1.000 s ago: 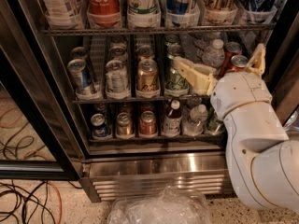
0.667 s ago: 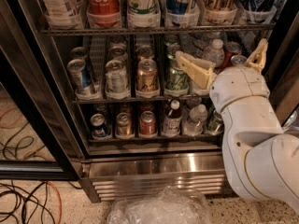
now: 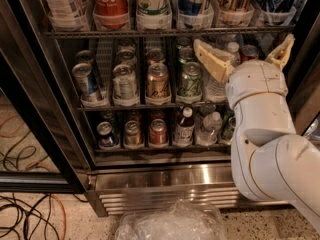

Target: Pick pepsi can from top shelf of fridge

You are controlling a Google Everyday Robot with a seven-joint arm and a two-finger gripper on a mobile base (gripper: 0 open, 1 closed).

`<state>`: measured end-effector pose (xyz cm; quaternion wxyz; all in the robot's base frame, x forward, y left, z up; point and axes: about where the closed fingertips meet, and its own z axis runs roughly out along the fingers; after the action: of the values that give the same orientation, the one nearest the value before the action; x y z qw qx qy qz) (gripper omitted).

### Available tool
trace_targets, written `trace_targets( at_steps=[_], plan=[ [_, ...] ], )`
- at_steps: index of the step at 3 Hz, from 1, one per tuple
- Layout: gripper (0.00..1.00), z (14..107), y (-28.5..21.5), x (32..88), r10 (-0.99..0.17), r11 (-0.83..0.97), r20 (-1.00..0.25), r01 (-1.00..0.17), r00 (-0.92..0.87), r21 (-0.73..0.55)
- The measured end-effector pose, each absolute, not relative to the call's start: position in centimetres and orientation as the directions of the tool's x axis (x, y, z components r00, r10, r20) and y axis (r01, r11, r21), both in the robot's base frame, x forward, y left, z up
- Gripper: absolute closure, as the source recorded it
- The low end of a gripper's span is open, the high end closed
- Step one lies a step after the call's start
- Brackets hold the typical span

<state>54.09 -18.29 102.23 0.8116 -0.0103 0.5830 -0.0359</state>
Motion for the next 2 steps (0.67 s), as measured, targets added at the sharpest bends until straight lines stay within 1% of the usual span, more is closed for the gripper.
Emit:
trace_targets(
  at_steps=[1,2],
  plan=[
    [0.00,103.10,-20.16,54.11,-0.026,0.994,-0.943,0.110,0.331,0.011],
    [0.00,103.08,-20.20,54.10,-0.026,0.994,-0.944,0.110,0.330,0.011]
  ],
)
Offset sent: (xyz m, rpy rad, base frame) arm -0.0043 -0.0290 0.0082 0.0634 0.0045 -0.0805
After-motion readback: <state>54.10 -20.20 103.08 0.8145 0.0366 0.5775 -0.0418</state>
